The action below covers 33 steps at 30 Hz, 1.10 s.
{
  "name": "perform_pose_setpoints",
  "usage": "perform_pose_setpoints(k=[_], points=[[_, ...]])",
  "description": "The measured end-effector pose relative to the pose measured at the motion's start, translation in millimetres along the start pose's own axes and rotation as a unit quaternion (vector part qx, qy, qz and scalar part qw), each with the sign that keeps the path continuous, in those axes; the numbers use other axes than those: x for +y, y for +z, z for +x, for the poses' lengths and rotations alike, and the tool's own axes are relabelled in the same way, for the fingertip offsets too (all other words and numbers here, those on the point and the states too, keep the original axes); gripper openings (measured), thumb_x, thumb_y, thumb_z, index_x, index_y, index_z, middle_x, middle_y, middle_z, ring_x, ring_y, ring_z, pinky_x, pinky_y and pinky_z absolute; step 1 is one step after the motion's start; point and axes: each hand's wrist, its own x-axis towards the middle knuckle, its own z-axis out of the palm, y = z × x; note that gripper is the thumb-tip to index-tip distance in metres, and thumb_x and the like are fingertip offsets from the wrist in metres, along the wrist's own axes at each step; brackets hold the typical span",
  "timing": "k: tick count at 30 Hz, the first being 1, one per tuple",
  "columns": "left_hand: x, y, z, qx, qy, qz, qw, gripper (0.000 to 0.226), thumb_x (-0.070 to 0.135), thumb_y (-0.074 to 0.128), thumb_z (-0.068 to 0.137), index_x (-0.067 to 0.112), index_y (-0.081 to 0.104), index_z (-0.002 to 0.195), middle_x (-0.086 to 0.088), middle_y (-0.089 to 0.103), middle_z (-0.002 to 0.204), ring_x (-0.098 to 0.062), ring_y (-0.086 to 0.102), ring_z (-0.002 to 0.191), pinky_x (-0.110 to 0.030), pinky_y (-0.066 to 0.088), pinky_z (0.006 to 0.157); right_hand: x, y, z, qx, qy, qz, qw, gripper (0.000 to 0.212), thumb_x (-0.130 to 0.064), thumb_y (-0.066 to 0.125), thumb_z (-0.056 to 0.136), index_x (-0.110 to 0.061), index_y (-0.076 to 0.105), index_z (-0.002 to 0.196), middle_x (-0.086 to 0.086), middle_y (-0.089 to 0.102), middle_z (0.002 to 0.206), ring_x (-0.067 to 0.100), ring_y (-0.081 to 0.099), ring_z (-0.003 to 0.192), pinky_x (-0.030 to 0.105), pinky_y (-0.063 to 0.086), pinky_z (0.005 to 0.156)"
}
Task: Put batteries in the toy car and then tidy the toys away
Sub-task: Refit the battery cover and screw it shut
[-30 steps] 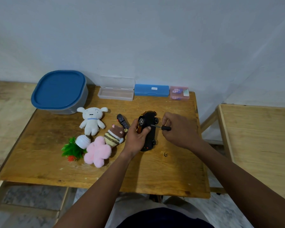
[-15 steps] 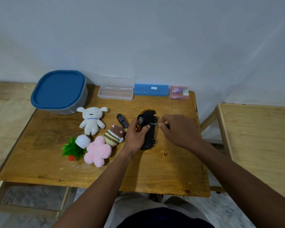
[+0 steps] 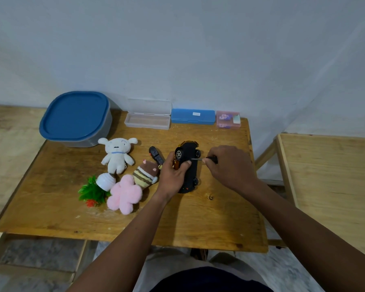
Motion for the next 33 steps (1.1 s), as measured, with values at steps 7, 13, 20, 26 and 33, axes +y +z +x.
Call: perform_pose_setpoints(k=[7,13,20,26,33], points=[[1.7,1.1,-4.5,-0.007,-0.001,0.006,1.000,0.030,0.015,0.060,0.100,0.015,0.058,0.129,-0.011,0.068,0.117,-0.024,0.069,0.106,-0.042,0.062,0.085,-1.2,-4.3,-1.7,-0.018,0.006,0.029,0.999,0.017,-0.044,0.056,0.092,-0.028,0.059,0.097,-0.010,0.059,0.078,0.009,0.055,0.067,0.022,0.033,0.048],[3.9,5.1,-3.9,-0.001,-0.007,0.015,1.000,0.027,0.016,0.061,0.099,0.017,0.059,0.126,-0.010,0.069,0.114,-0.025,0.069,0.103,-0.049,0.061,0.086,0.1,-6.0,-1.4,-0.020,-0.036,0.039,0.998,0.022,-0.021,0.070,0.083,-0.030,0.054,0.095,-0.008,0.051,0.086,0.011,0.054,0.070,0.026,0.049,0.054],[9.9,7.8,-2.1,-0.016,-0.003,0.019,1.000,0.027,0.013,0.059,0.101,0.014,0.057,0.128,-0.007,0.069,0.113,-0.016,0.071,0.097,-0.035,0.062,0.079,10.9,-5.3,0.5,0.010,-0.017,-0.026,0.999,0.030,-0.048,0.053,0.095,-0.024,0.069,0.085,-0.006,0.061,0.069,0.011,0.055,0.063,0.027,0.044,0.051],[14.7,8.1,0.0,-0.026,0.000,0.017,1.000,0.030,0.012,0.057,0.101,0.013,0.056,0.131,-0.006,0.068,0.111,-0.006,0.072,0.090,-0.025,0.060,0.071,10.3,-8.3,-1.9,-0.016,-0.003,0.030,0.999,0.022,-0.044,0.054,0.094,-0.023,0.058,0.090,-0.011,0.052,0.072,0.009,0.051,0.060,0.025,0.038,0.048],[18.0,3.0,3.3,-0.031,0.001,0.014,0.999,0.029,0.014,0.057,0.101,0.018,0.057,0.130,-0.003,0.069,0.112,-0.013,0.071,0.096,-0.029,0.061,0.075,15.3,-9.2,3.0,-0.003,-0.047,-0.003,0.999,0.010,-0.033,0.065,0.088,-0.025,0.059,0.090,-0.006,0.056,0.081,0.014,0.055,0.068,0.033,0.051,0.055]])
